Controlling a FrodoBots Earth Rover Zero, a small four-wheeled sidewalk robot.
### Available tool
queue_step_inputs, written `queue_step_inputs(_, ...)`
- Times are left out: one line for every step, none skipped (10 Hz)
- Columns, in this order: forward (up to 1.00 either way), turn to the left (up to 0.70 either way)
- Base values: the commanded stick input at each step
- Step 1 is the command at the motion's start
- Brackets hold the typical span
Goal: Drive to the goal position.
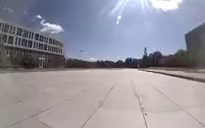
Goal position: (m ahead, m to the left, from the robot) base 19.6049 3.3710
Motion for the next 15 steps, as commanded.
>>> queue_step_inputs(0.70, 0.01)
queue_step_inputs(0.70, 0.01)
queue_step_inputs(0.70, 0.01)
queue_step_inputs(0.70, 0.01)
queue_step_inputs(0.70, 0.01)
queue_step_inputs(0.70, 0.01)
queue_step_inputs(0.70, 0.01)
queue_step_inputs(0.70, 0.01)
queue_step_inputs(0.70, 0.01)
queue_step_inputs(0.70, 0.01)
queue_step_inputs(0.70, 0.01)
queue_step_inputs(0.70, 0.01)
queue_step_inputs(0.70, -0.01)
queue_step_inputs(0.70, -0.24)
queue_step_inputs(0.70, -0.34)
